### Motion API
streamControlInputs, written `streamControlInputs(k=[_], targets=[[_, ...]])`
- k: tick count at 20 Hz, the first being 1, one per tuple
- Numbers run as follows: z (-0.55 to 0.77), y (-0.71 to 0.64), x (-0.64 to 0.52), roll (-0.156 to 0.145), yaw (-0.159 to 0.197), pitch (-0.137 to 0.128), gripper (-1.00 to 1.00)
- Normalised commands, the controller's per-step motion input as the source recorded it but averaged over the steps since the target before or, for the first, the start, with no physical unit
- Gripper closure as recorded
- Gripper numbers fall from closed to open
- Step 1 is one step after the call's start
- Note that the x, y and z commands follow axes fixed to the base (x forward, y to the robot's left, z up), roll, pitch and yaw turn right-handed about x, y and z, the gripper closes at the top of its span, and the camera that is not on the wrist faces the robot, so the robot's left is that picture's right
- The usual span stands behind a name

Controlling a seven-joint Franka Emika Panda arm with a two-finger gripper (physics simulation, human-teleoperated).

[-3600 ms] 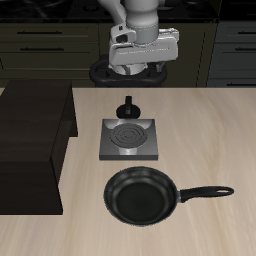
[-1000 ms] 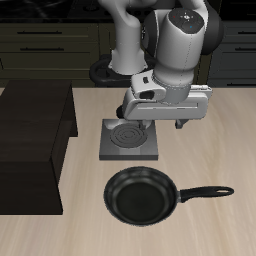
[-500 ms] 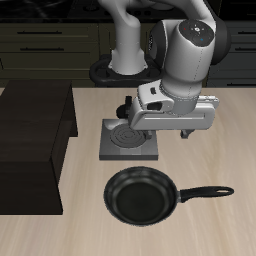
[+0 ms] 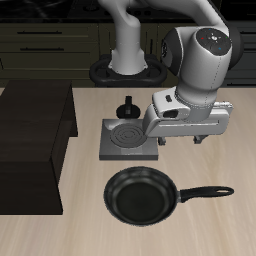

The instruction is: Place the frypan on the flat stove and turn on the stove

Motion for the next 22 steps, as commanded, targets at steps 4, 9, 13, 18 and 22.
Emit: streamControlInputs(k=[4, 9, 13, 18, 22], targets=[[-0.26, 0.19, -0.04, 0.013, 0.035, -0.033, -1.0], [-0.25, 0.0, 0.02, 0.013, -0.01, 0.019, -1.0], [-0.35, -0.04, 0.03, 0.017, -0.049, 0.015, -1.0], [-0.14, 0.05, -0.08, 0.03, -0.019, -0.029, -1.0], [-0.14, -0.04, -0.02, -0.005, 0.001, 0.003, -1.0]])
